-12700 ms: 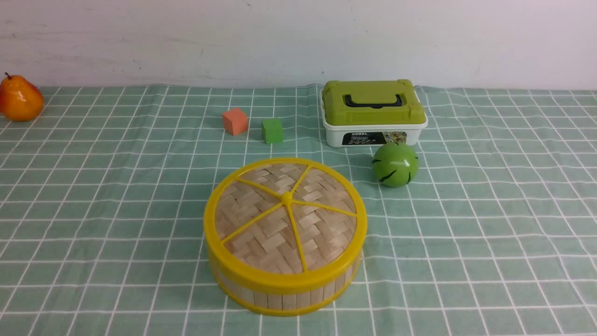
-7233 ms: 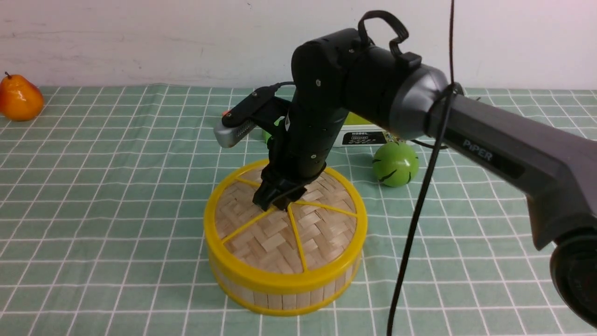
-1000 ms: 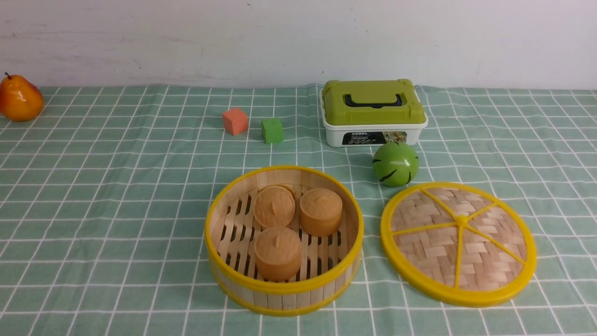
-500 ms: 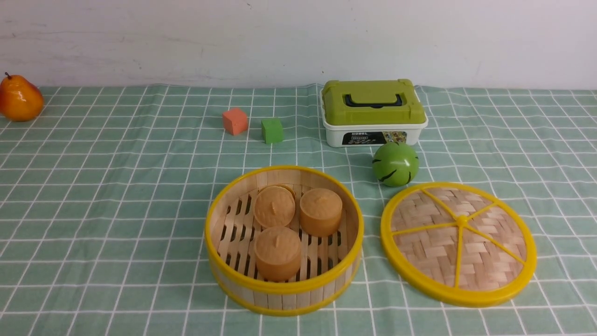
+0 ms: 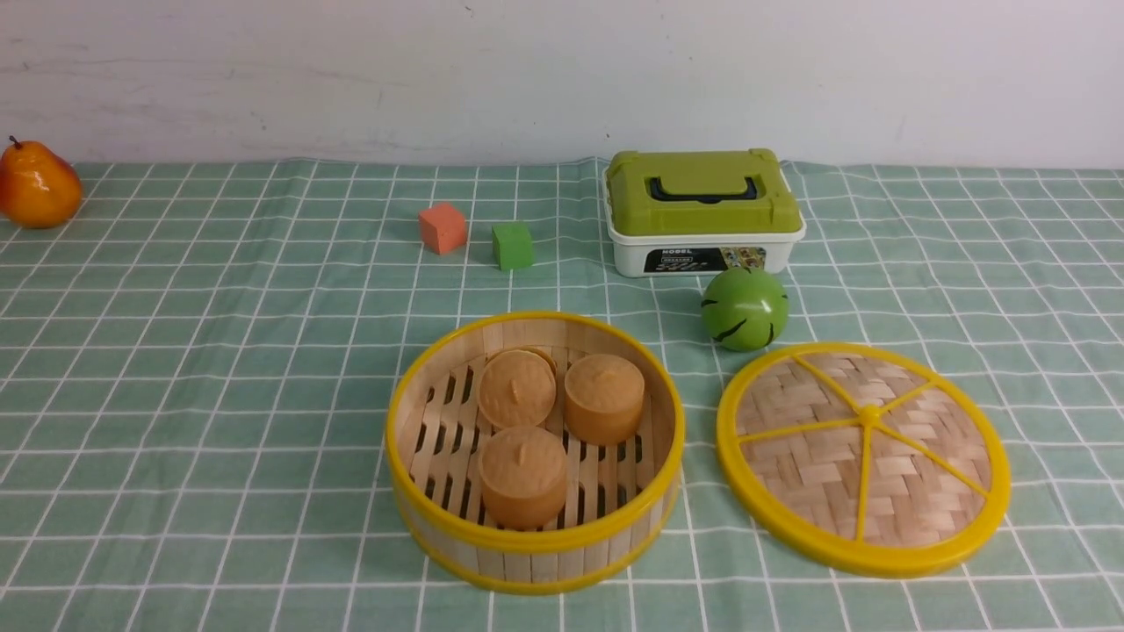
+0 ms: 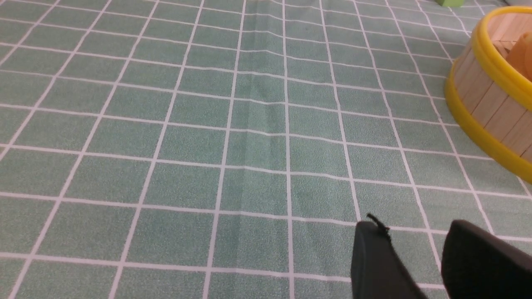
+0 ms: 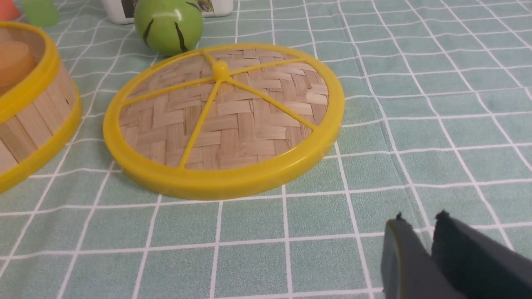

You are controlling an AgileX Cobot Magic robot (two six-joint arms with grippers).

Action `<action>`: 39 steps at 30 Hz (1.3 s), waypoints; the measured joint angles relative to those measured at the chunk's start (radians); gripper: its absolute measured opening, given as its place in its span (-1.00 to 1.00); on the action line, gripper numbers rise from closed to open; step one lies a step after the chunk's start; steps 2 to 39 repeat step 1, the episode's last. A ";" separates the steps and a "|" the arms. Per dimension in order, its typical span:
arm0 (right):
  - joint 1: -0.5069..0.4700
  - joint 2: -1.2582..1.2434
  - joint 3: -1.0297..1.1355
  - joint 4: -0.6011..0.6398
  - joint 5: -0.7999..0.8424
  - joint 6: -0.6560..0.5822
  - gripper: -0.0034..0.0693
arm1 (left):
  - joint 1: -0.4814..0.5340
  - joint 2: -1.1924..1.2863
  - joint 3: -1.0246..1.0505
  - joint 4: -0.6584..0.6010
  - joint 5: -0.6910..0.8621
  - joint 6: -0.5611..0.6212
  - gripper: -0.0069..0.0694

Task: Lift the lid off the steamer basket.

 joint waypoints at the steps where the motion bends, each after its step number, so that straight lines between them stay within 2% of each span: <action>1: 0.000 0.000 0.000 0.000 0.000 0.000 -0.65 | 0.000 0.000 0.000 0.000 0.000 0.000 -0.19; 39: 0.000 0.000 0.000 0.000 0.000 0.000 -0.65 | 0.000 0.000 0.000 0.000 0.000 0.000 -0.19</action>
